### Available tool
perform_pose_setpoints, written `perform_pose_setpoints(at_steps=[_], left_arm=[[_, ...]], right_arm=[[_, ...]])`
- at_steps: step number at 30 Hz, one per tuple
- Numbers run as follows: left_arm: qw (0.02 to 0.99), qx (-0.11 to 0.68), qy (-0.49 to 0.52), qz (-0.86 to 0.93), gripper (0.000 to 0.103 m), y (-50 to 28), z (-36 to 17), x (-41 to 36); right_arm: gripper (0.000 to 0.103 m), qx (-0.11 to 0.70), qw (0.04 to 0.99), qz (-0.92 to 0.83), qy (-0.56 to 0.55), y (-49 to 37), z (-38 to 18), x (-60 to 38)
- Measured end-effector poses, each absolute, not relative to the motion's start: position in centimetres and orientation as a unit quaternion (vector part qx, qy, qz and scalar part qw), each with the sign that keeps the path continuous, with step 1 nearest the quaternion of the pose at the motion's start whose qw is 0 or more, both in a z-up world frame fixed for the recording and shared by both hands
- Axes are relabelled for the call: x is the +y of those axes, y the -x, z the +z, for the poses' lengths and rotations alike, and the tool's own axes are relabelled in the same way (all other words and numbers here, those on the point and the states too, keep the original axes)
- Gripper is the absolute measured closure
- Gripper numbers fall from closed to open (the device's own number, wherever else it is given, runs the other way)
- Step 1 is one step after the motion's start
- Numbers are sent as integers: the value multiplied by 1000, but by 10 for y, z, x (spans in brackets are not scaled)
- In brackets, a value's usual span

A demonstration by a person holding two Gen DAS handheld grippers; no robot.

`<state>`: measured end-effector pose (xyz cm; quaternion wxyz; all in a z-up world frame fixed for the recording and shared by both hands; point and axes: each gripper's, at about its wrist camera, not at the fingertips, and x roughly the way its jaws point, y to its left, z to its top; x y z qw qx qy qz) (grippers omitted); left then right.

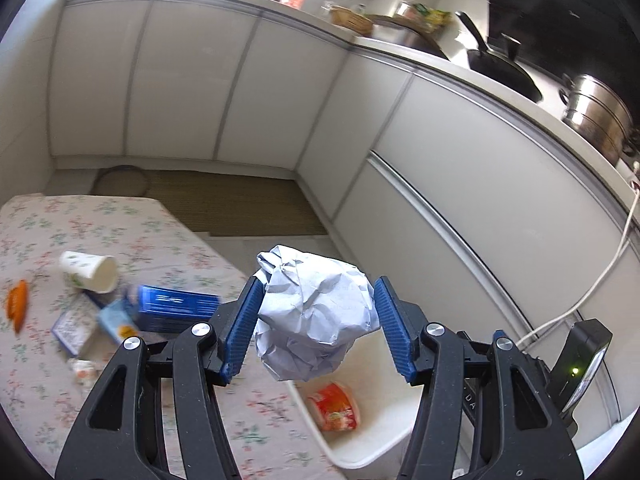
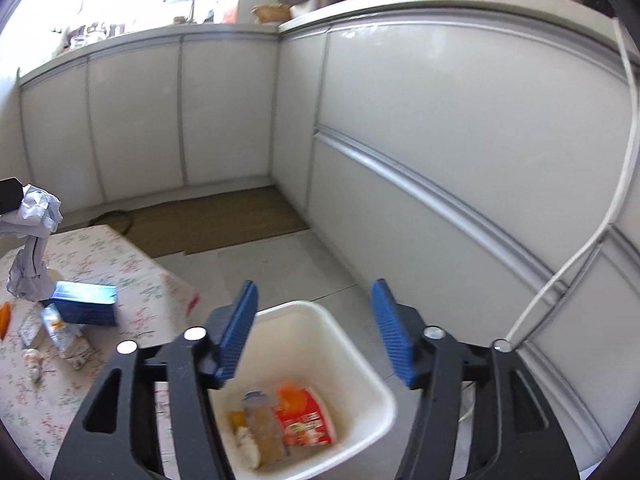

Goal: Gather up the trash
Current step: 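Drop the orange peel into the bin with the right tool while left tool holds ball, then open the left tool over the white bin to drop the paper ball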

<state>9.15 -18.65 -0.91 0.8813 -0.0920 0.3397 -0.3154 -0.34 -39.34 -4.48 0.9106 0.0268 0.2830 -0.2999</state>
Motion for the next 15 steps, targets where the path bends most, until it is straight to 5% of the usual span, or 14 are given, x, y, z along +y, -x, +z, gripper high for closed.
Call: perform_pose_setpoints(at_steps=[4, 15], left_arm=[[868, 349, 89, -341, 48, -86, -16, -209], [846, 365, 64, -383, 47, -77, -35, -263]], right_arm=[[14, 252, 907, -337, -22, 25, -38, -410], [8, 242, 891, -384, -33, 60, -40, -447]])
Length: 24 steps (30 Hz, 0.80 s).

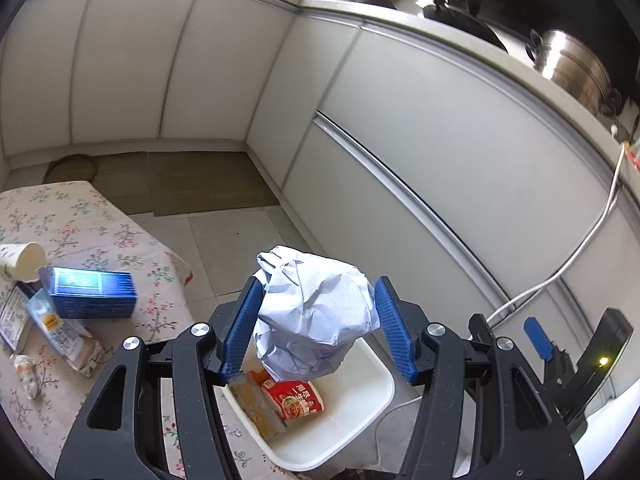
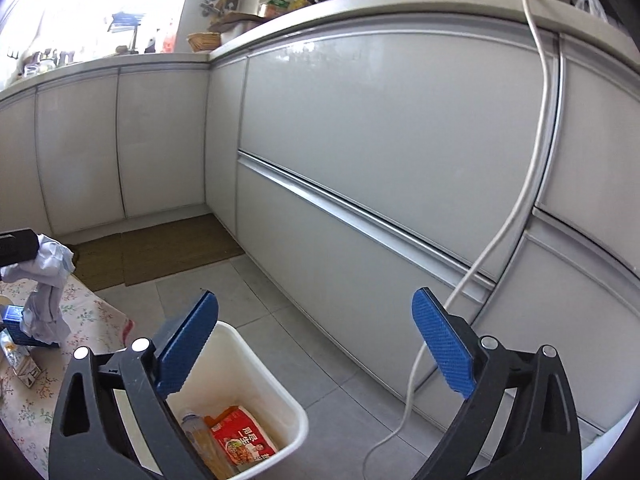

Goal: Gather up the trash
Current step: 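Open the left tool over the white bin to drop the paper ball, then grasp the long orange peel on the table with the left tool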

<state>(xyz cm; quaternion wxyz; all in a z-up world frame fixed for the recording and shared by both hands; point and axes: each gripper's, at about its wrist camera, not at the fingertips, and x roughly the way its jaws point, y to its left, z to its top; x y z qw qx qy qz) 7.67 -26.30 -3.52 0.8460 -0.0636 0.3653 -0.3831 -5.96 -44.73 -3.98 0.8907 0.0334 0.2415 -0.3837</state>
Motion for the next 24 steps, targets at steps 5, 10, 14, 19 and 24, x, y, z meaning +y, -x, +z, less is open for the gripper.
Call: perform_pose_setpoints(at_steps=[5, 10, 14, 19, 24], left_arm=[[837, 375, 37, -397, 48, -71, -49, -282], [831, 390, 27, -395, 36, -71, -61, -290], [833, 393, 31, -387, 25, -73, -61, -286], [850, 386, 17, -358, 8, -72, -56, -277], [858, 393, 7, -330, 7, -75, -56, -266]], right_arm=[[8, 246, 888, -387, -40, 64, -43, -455], [8, 249, 888, -385, -40, 59, -43, -455], [7, 248, 890, -381, -39, 57, -43, -451], [7, 246, 895, -370, -38, 53, -43, -443], [7, 245, 899, -361, -40, 48, -40, -435]])
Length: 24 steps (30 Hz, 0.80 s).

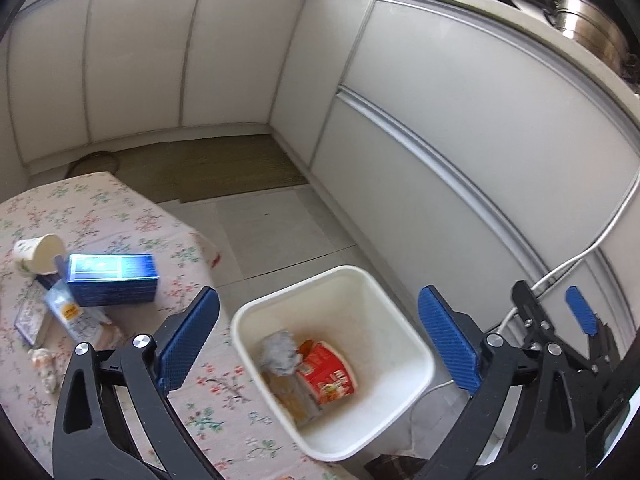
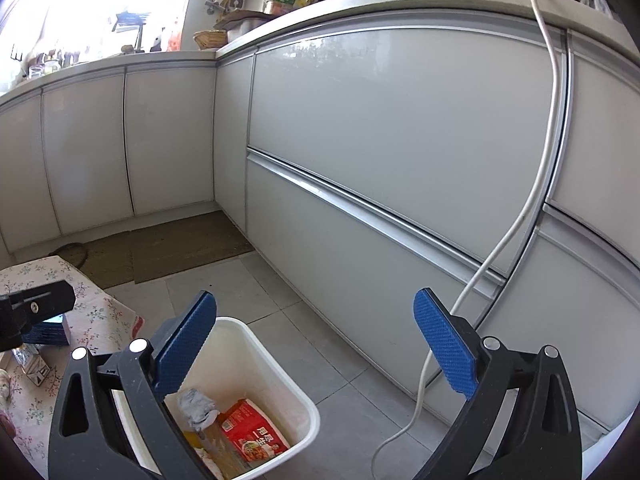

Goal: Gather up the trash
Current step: 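Grasp the long orange peel on the table with the left tool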

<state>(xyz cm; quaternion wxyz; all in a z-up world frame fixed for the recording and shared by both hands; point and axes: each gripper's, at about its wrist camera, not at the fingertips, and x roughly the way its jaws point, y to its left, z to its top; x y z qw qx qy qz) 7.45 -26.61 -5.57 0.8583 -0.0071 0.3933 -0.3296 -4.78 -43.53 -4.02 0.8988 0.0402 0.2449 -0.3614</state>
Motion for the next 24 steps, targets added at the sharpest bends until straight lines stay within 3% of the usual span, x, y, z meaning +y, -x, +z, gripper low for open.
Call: perform_pose_setpoints(at_steps=[11, 24], left_arm=[[873, 405, -13, -273, 7, -87, -64, -221], [885, 438, 4, -156, 7, -129, -82, -108]], right_arm=[[7, 254, 913, -316, -33, 18, -37, -394], [7, 274, 934, -230, -9, -34, -39, -307]])
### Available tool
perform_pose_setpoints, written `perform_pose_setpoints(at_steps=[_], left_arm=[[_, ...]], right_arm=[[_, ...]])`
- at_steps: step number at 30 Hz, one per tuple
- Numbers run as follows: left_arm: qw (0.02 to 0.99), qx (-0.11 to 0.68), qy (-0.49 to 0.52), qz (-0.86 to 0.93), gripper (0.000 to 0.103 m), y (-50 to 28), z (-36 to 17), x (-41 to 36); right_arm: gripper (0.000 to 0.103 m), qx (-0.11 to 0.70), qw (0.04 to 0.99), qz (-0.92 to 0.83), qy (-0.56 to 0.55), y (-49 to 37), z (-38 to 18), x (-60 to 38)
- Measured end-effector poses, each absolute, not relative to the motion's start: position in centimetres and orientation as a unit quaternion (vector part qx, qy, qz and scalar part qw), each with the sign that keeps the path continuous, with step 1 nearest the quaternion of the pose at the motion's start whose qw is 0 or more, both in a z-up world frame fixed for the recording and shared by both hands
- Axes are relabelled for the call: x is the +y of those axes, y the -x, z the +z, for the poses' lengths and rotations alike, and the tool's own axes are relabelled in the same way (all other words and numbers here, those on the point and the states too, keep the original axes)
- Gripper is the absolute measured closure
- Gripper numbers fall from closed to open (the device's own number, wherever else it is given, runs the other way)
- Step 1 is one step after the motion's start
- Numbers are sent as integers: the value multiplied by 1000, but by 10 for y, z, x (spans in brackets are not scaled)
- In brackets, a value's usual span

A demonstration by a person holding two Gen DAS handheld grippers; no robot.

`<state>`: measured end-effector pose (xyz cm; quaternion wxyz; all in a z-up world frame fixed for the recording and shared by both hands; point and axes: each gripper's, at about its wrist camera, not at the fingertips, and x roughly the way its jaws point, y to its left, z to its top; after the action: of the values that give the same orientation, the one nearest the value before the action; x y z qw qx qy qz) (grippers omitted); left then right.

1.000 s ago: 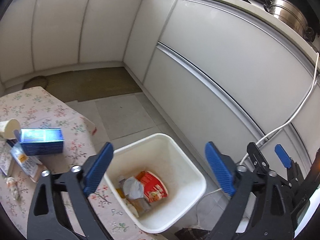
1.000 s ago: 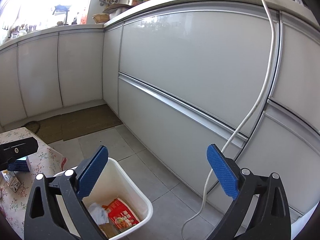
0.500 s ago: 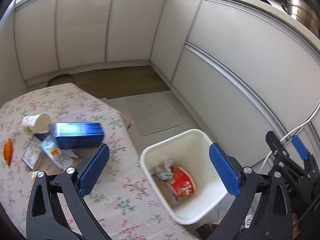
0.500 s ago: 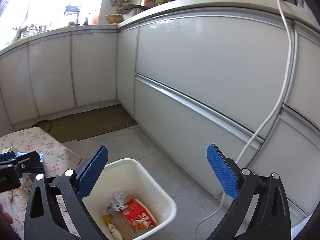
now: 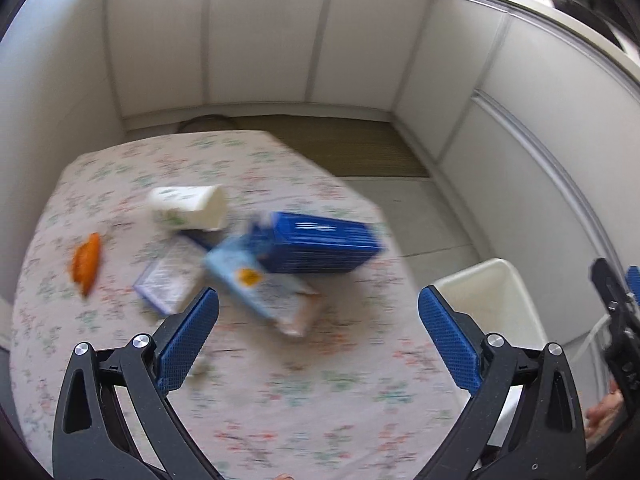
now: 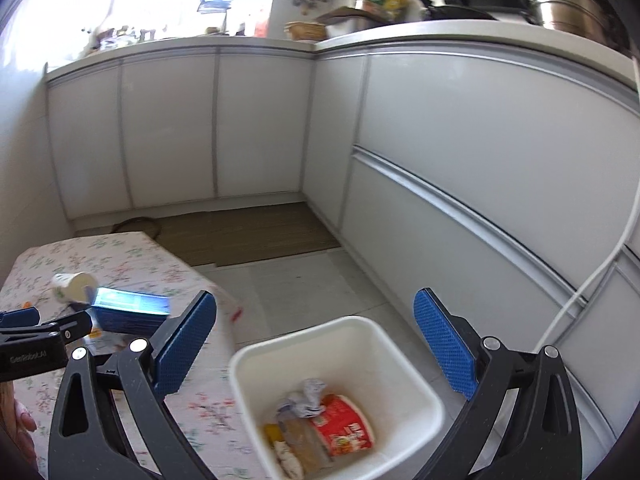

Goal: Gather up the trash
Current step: 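Grasp the long orange peel on the table with the left tool, then grasp the blue milk box with the right tool while the left tool holds the peel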

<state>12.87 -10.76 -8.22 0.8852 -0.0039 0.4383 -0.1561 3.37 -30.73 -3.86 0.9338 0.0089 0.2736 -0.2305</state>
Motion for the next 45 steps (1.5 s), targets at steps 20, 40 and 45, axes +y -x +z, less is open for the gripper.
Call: perform_pose_setpoints(at_steps=[20, 40, 45], left_arm=[[862, 502, 46, 58, 8, -242, -165, 98], [855, 517, 42, 23, 82, -244, -175, 105], [868, 490, 67, -42, 82, -217, -128, 79]], right_arm=[[7, 353, 920, -163, 43, -79, -76, -244], [7, 432, 900, -37, 36, -132, -111, -235], [7, 408, 900, 80, 130, -168, -112, -218]])
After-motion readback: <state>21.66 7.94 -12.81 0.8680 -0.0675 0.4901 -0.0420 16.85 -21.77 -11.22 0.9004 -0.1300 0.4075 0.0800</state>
